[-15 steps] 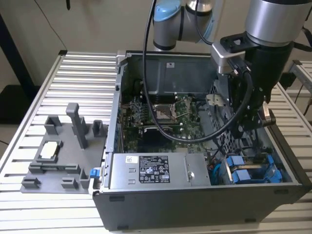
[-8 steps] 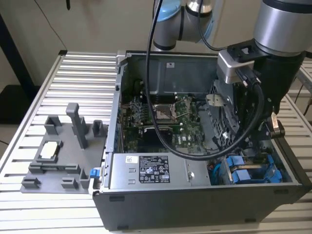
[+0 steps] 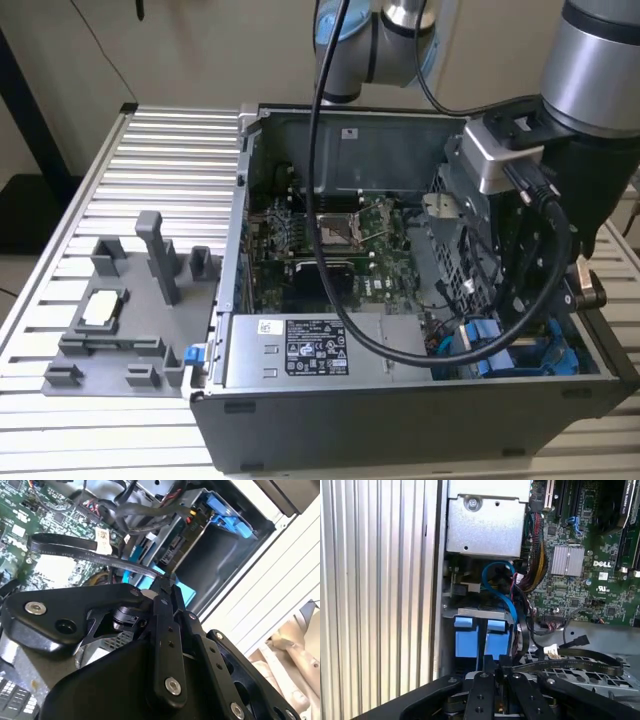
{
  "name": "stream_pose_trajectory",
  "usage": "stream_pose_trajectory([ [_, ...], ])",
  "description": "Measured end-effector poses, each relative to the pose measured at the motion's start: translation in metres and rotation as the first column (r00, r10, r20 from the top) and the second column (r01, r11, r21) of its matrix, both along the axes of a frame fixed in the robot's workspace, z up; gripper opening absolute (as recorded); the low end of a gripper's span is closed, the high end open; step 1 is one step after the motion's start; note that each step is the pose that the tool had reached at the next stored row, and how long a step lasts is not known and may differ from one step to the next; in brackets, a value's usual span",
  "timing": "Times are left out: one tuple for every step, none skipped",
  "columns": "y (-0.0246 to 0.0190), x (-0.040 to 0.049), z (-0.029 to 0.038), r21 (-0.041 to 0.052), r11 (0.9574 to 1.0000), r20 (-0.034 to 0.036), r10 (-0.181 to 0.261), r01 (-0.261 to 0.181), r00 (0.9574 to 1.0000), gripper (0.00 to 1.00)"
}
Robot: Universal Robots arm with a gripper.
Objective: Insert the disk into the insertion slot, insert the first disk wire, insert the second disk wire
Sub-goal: 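Insert the second disk wire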
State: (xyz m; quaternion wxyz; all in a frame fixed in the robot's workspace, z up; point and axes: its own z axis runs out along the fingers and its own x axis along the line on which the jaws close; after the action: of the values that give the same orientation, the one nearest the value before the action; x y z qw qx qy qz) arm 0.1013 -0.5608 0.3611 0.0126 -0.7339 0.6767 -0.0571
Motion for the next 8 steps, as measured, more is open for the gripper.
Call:
stream_pose_trajectory([
  [-0.0010,0.0005,0.0000,-0.0001,1.0000,-0.0006,0.000,0.000,1.0000,0.16],
  [-0.0010,0.0005,0.0000,-0.0001,1.0000,-0.0006,0.000,0.000,1.0000,0.16],
  [-0.0010,0.0005,0.0000,-0.0001,1.0000,-0.0006,0.000,0.000,1.0000,0.16],
  [-0.0010,0.0005,0.0000,0.0012,1.0000,-0.0007,0.000,0.000,1.0000,0.16],
  [-0.0010,0.0006,0.0001,0.0103,0.9999,-0.0007,0.000,0.000,1.0000,0.16],
  [-0.0010,0.0006,0.0000,0.0272,0.9996,-0.0007,0.000,0.000,1.0000,0.16],
  [-0.0010,0.0006,0.0000,0.0458,0.9990,-0.0006,0.000,0.000,1.0000,0.16],
  [-0.0010,0.0006,0.0001,0.0634,0.9980,-0.0007,0.000,0.000,1.0000,0.16],
])
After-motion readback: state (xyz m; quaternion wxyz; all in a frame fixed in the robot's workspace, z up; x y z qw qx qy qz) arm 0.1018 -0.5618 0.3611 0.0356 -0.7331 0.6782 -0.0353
